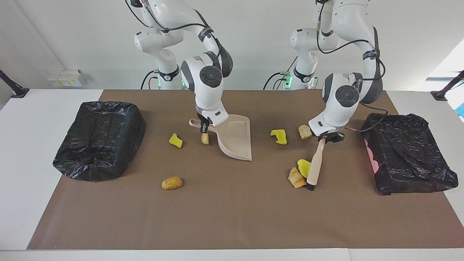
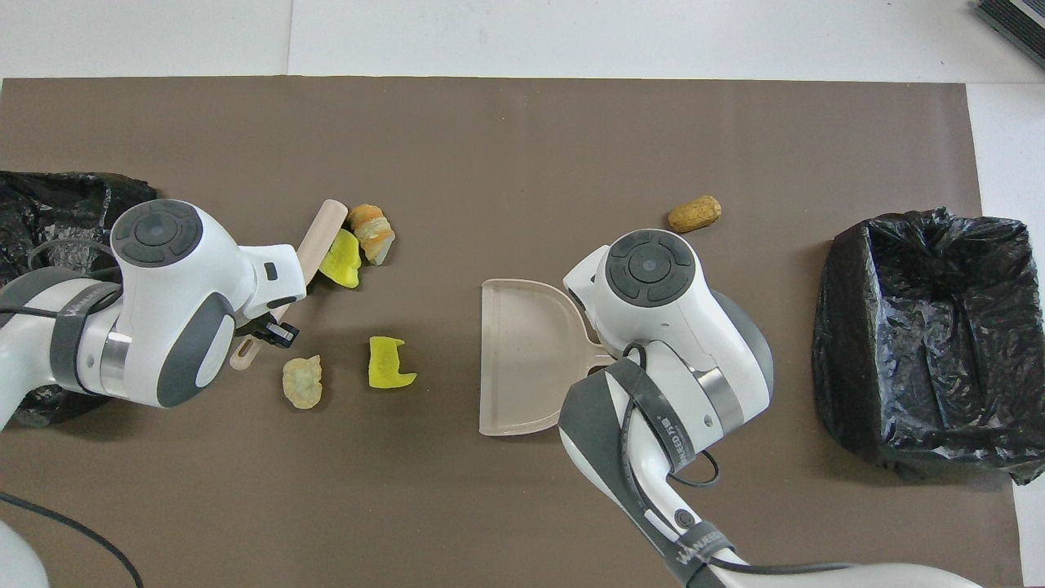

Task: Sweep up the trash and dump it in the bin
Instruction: 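Lower the dustpan flat while the left gripper sweeps debris toward it, then push the sponge and chunks into the dustpan with the left gripper's brush, then sweep more pieces into the dustpan with the brush in the left gripper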

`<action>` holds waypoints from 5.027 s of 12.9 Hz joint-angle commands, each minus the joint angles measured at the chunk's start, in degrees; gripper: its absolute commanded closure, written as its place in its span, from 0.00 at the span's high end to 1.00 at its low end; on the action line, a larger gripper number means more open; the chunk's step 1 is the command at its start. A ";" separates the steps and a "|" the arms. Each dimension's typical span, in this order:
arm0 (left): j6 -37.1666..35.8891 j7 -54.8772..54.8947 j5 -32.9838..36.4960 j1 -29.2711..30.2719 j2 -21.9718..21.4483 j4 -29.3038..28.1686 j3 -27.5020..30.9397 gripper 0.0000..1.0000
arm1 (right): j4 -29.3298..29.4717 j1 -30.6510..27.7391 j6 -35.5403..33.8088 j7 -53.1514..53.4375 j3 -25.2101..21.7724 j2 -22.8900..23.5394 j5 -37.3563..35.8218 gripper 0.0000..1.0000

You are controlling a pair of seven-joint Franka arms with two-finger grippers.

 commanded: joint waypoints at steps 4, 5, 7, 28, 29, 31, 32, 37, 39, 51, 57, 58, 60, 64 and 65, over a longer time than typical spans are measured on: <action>2.73 0.50 -3.75 -1.30 -5.06 -7.30 -6.04 0.00 | -0.99 -0.23 1.80 -0.19 0.43 -0.38 -0.79 0.00; 2.82 0.50 -5.14 -2.35 -5.85 -8.53 -6.75 0.00 | -1.07 -0.32 1.80 -0.19 0.34 -0.38 -0.88 0.00; 2.82 0.32 -8.31 -4.19 -7.43 -10.47 -7.81 0.00 | -1.25 -0.32 1.80 -0.19 0.34 -0.46 -0.79 0.00; -22.05 -40.43 -16.26 1.33 -21.15 -9.59 -17.84 0.00 | -3.62 -0.76 4.70 -1.33 0.34 -0.82 -0.71 0.00; -21.53 -41.59 -12.93 1.33 -21.67 -10.64 -16.61 0.00 | -3.62 -0.58 4.70 -1.33 0.34 -0.82 -0.71 0.00; -21.52 -42.91 -10.18 1.33 -22.38 -12.75 -11.18 0.00 | -3.62 -0.49 4.70 -1.33 0.34 -0.82 -0.71 0.00; -20.83 -43.18 -9.56 1.33 -23.77 -15.29 -8.63 0.00 | -3.62 -0.41 4.70 -1.24 0.42 -0.82 -0.71 0.00; -13.10 -48.96 -9.64 0.81 -29.68 -27.17 -7.37 0.00 | -3.54 -0.32 4.79 -1.15 0.43 -0.82 -0.71 0.00; -12.21 -51.61 -10.42 -0.16 -28.80 -27.35 -7.72 0.00 | -3.54 -0.14 4.79 -0.72 0.43 -0.73 -0.79 0.00; 3.07 -53.03 -20.45 -13.78 -20.20 -23.41 -10.01 0.00 | -3.45 3.37 6.02 4.12 0.43 0.41 -0.79 0.00; 8.89 -44.17 -25.70 -19.93 -18.26 -21.03 -10.10 0.00 | -3.45 3.37 5.93 4.12 0.43 0.41 -0.79 0.00; 8.71 -41.80 -27.29 -20.46 -17.90 -20.33 -10.10 0.00 | -3.45 3.37 5.76 4.12 0.43 0.41 -0.79 0.00; 8.71 -38.36 -30.19 -22.13 -17.03 -18.66 -10.10 0.00 | -3.45 3.29 5.49 4.12 0.43 0.41 -0.79 0.00; 6.35 -37.64 -31.79 -23.28 -13.69 -12.25 -10.01 0.00 | -3.45 3.29 5.14 4.12 0.43 0.41 -0.79 0.00; 2.60 -37.30 -31.79 -22.58 -14.03 -11.11 -9.66 0.00 | -3.27 3.20 4.97 4.12 0.43 0.41 -0.79 0.00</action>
